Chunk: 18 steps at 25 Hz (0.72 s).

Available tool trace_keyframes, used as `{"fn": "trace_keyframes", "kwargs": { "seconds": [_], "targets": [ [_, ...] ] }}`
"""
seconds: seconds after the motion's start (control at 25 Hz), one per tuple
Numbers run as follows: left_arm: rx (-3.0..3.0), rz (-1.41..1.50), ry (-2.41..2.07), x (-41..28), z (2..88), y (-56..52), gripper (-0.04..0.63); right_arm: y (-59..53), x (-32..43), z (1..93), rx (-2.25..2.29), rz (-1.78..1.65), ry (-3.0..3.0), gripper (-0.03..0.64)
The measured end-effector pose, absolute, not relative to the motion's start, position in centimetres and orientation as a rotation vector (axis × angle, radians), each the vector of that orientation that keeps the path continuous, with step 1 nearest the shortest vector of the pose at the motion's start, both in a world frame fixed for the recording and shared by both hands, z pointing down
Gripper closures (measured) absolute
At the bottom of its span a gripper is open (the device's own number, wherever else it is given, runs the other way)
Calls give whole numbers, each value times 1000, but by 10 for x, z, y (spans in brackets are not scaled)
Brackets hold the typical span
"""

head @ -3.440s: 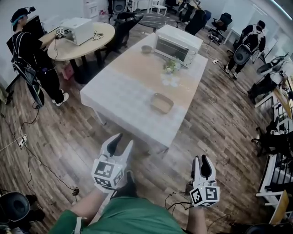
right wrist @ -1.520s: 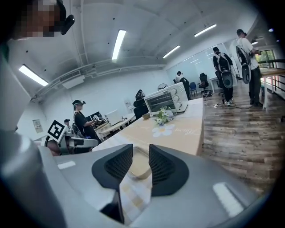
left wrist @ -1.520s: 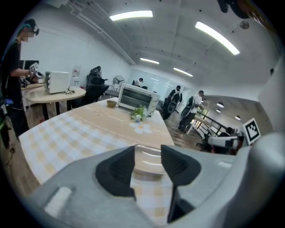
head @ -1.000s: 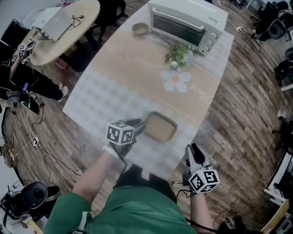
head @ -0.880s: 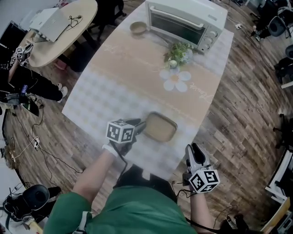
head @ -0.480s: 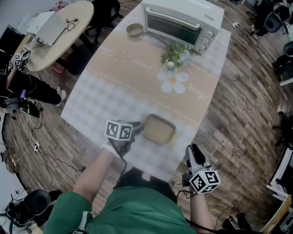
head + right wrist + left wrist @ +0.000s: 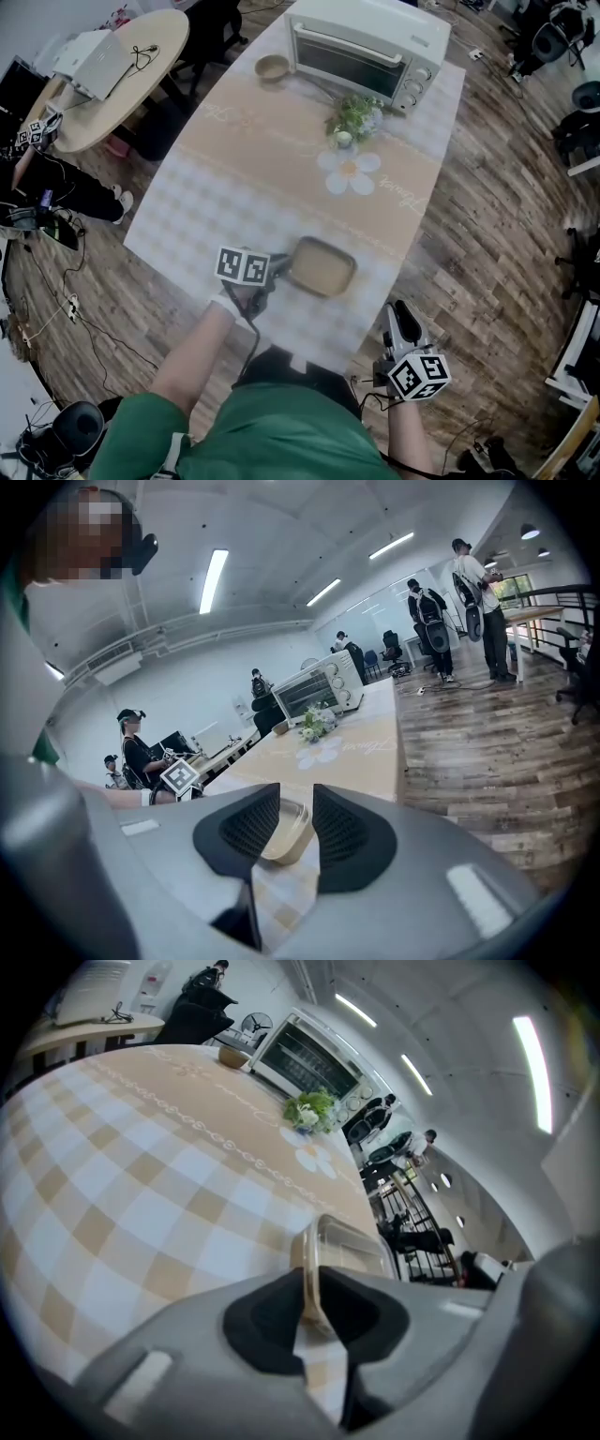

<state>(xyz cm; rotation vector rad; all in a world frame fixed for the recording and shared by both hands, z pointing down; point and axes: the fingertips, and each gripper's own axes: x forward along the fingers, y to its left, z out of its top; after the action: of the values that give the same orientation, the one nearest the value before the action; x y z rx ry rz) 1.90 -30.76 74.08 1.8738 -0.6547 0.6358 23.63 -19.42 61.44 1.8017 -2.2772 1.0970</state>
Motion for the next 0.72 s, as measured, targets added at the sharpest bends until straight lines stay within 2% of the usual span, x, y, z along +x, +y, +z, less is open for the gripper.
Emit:
{"fn": "trace_keyframes", "kwargs": {
  "seconds": [0.72],
  "targets": [
    [1880, 437, -718, -5, 704, -294, 554, -179, 212, 589, 1775, 1026, -2332, 508]
  ]
}}
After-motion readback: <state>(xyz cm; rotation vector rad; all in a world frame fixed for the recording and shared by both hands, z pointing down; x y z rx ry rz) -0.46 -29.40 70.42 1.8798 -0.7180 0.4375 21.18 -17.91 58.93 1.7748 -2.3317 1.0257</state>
